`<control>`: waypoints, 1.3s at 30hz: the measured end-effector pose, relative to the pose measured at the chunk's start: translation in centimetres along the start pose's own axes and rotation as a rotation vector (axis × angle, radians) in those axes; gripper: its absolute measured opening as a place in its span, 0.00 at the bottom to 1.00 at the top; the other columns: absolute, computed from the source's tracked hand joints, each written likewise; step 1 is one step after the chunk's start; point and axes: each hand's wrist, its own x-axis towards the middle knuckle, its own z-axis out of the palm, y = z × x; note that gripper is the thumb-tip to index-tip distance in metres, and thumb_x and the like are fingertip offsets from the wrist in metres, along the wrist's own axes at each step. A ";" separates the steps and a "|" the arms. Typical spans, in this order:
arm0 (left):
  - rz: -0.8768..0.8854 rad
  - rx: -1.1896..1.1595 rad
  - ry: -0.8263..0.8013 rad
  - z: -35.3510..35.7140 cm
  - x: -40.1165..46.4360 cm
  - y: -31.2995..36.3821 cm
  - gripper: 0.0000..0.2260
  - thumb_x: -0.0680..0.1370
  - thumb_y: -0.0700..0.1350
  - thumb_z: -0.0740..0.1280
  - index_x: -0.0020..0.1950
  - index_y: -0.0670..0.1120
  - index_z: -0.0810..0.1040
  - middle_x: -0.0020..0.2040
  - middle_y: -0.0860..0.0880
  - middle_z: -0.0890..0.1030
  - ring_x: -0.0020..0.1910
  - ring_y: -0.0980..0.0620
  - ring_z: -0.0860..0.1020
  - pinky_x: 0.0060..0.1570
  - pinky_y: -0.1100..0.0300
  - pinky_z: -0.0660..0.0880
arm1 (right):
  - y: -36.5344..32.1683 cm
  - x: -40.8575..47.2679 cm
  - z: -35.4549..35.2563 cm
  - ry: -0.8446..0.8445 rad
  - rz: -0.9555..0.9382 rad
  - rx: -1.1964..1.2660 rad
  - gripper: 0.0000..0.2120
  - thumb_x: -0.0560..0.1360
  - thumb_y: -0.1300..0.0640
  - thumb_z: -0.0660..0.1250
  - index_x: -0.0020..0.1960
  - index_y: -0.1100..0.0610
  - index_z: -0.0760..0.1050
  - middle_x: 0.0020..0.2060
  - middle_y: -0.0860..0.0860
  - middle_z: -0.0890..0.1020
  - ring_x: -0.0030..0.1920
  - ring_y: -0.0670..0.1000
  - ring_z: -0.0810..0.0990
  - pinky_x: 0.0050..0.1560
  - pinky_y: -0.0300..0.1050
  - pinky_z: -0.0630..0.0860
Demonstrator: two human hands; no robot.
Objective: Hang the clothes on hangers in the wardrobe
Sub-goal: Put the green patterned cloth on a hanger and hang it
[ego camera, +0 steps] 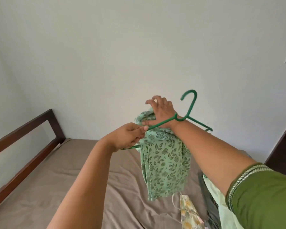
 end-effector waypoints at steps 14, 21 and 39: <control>-0.102 -0.074 0.112 0.5 2.1 -3.9 0.21 0.82 0.55 0.60 0.32 0.48 0.61 0.27 0.52 0.57 0.23 0.54 0.54 0.22 0.66 0.52 | 2.5 -12.3 5.8 0.513 1.049 0.887 0.26 0.74 0.45 0.70 0.64 0.60 0.71 0.59 0.57 0.77 0.63 0.58 0.73 0.64 0.55 0.69; -0.037 -0.020 0.107 0.9 1.9 -4.0 0.25 0.69 0.56 0.75 0.29 0.48 0.60 0.24 0.51 0.60 0.23 0.54 0.57 0.25 0.63 0.57 | 4.2 -12.4 6.4 0.138 0.964 1.623 0.21 0.76 0.46 0.67 0.62 0.59 0.73 0.57 0.55 0.81 0.58 0.53 0.80 0.49 0.45 0.75; -0.028 0.547 0.386 2.2 2.7 -4.3 0.28 0.64 0.46 0.78 0.56 0.52 0.64 0.34 0.55 0.83 0.34 0.62 0.75 0.34 0.65 0.66 | 5.7 -8.0 3.9 0.359 0.953 1.331 0.23 0.78 0.40 0.60 0.57 0.58 0.76 0.49 0.52 0.80 0.53 0.54 0.78 0.55 0.49 0.75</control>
